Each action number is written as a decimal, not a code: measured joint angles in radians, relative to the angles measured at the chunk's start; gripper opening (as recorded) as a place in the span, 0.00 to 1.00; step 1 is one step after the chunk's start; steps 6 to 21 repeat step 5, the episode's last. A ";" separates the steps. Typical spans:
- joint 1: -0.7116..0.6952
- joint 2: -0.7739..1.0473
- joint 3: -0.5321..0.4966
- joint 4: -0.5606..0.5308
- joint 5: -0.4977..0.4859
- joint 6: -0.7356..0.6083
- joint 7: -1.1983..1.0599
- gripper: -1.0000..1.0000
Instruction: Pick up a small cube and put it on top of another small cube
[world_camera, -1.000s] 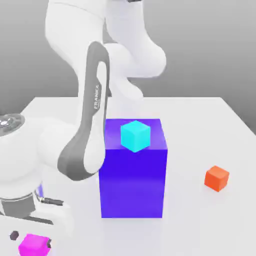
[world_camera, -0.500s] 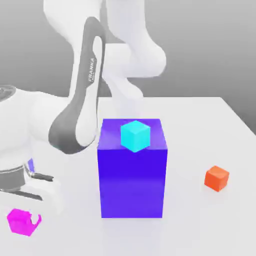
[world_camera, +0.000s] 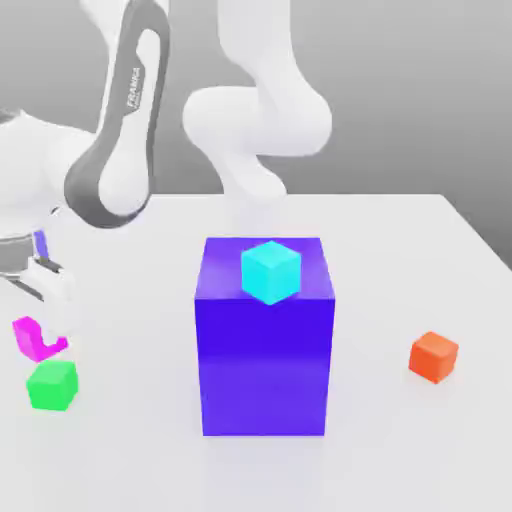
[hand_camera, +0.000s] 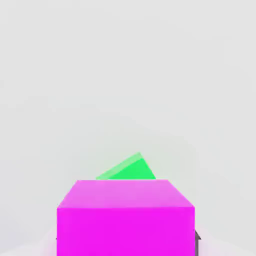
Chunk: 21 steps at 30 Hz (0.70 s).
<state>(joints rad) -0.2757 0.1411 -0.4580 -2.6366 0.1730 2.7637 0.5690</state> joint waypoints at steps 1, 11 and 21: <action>-0.013 0.025 0.019 0.002 0.033 0.019 -0.023 0.00; -0.040 0.070 0.056 0.004 0.089 0.054 -0.064 1.00; -0.040 0.070 0.056 0.004 0.089 0.054 -0.064 1.00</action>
